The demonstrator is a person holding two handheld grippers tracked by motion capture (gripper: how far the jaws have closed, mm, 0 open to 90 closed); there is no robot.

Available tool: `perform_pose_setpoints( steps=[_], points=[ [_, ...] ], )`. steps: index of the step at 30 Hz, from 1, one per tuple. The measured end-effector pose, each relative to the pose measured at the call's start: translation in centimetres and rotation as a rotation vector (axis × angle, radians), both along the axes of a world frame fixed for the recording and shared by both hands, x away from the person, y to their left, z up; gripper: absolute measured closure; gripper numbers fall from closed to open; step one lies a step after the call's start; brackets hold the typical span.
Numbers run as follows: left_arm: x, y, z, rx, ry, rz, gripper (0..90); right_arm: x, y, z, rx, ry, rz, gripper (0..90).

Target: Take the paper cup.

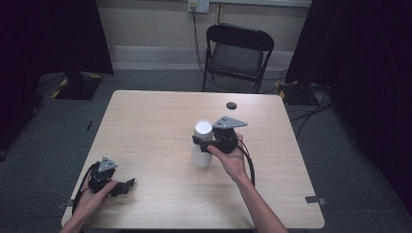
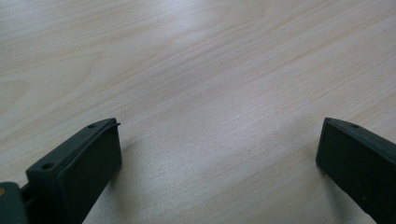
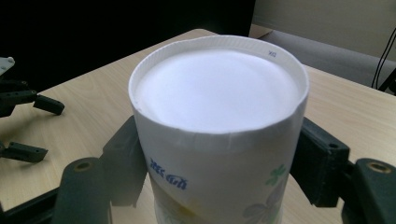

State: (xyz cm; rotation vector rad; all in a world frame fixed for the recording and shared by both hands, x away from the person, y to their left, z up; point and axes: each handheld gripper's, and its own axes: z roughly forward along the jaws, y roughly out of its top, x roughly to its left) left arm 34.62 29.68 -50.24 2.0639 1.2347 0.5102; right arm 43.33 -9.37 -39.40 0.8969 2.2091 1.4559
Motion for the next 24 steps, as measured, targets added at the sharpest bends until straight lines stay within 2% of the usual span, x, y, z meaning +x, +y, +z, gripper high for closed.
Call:
perform_pose_setpoints(
  steps=[9,17,24],
  points=[
    [0.0,0.0,0.0,0.0,0.0,0.0,0.0,-0.1,-0.2,0.6,0.027,-0.007,0.001,29.4],
    [0.0,-0.1,0.0,0.001,0.002,0.004,0.0,-0.2,-0.4,1.3,0.031,-0.035,0.001,29.7],
    [0.0,-0.1,0.0,0.001,0.001,0.004,0.0,-0.2,-0.8,1.8,0.054,-0.062,0.008,29.8]
  ],
)
